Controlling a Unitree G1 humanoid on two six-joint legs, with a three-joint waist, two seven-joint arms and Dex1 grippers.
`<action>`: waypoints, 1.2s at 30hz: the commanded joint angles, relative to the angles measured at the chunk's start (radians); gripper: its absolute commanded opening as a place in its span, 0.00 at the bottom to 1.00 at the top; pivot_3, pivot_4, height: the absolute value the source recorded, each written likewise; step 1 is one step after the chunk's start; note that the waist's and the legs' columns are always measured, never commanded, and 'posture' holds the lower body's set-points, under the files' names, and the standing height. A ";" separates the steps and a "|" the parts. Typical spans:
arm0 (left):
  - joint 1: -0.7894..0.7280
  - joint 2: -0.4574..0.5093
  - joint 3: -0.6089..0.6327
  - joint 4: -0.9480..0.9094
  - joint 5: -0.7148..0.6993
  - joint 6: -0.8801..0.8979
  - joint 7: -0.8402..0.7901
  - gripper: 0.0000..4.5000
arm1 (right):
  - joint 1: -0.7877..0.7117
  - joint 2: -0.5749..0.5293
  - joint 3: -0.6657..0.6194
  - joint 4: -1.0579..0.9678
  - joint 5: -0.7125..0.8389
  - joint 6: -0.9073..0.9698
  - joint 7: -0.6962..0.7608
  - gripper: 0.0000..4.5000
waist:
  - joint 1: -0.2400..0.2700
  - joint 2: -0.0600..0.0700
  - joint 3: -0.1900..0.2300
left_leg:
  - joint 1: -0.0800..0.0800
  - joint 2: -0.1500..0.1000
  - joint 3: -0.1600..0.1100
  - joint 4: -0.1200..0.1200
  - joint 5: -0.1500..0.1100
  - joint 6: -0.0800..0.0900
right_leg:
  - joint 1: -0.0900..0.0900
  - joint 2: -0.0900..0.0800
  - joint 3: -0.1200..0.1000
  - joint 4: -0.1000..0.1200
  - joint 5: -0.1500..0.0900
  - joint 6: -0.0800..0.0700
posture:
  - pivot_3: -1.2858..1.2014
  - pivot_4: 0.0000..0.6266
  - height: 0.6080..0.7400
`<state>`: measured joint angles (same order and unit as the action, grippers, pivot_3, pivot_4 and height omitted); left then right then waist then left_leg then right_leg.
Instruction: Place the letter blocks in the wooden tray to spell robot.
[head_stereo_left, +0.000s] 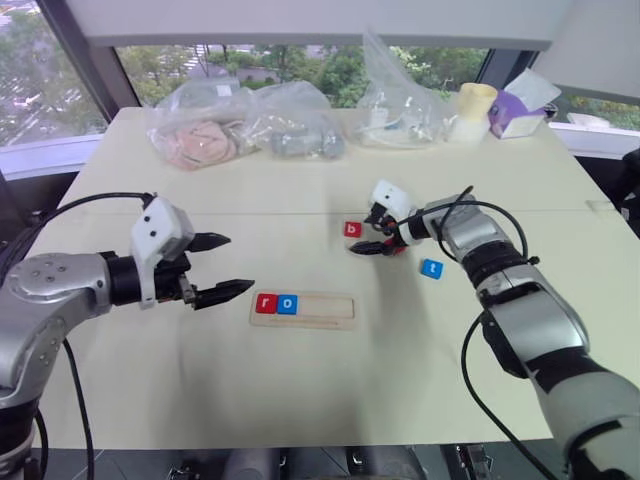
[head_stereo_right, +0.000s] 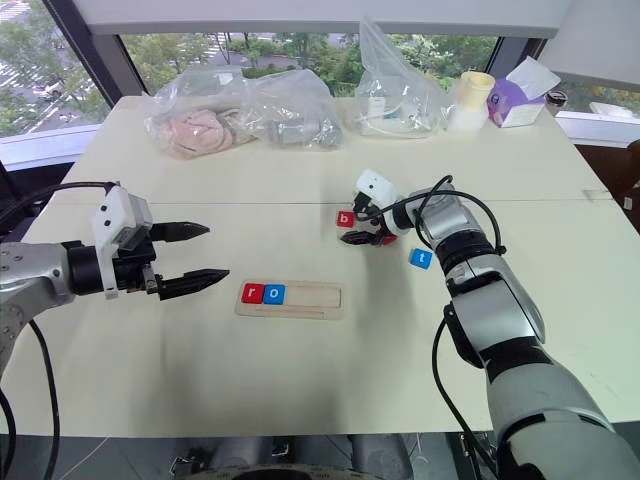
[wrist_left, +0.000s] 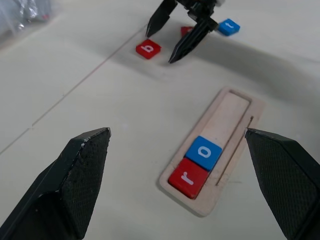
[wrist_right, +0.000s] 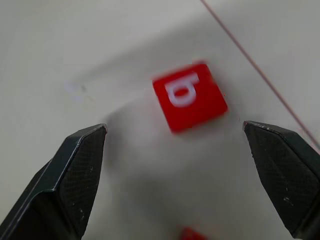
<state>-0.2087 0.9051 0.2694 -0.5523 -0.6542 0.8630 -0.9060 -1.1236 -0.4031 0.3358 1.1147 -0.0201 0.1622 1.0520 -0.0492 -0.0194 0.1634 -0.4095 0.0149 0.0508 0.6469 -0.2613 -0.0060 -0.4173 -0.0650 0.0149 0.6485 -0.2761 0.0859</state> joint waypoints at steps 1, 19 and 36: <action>0.001 0.009 0.026 -0.022 -0.017 -0.016 0.016 0.99 | -0.046 0.024 -0.025 0.059 -0.031 -0.070 0.021 1.00 | -0.004 0.000 0.000 | 0.000 0.000 0.000 0.000 0.000 0.000 | 0.000 0.000 0.000 0.000 0.000 0.000 | 0.52 0.24 0.99; 0.050 -0.033 0.020 -0.053 -0.026 -0.027 0.128 0.99 | -0.049 0.161 -0.278 -0.013 0.035 0.376 -0.349 1.00 | -0.019 0.001 0.000 | 0.000 0.000 -0.001 -0.001 0.001 -0.002 | -0.001 0.000 0.000 0.001 0.001 -0.001 | 0.52 0.24 0.99; -0.010 -0.065 -0.094 0.041 0.028 -0.109 0.117 0.99 | 0.447 0.357 -0.319 -0.970 0.073 0.910 -0.813 1.00 | 0.001 0.001 -0.001 | 0.000 0.001 -0.001 -0.001 0.001 -0.002 | -0.001 -0.001 -0.001 0.001 0.000 -0.005 | 0.52 0.24 0.99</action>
<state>-0.2037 0.8408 0.1756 -0.5062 -0.6358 0.7784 -0.7853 -0.6908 -0.0699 0.0205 0.1123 0.0433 1.0536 0.2606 -0.0484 -0.0187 0.1619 -0.4094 0.0155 0.0495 0.6456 -0.2602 -0.0078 -0.4187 -0.0656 0.0140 0.6498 -0.2759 0.0810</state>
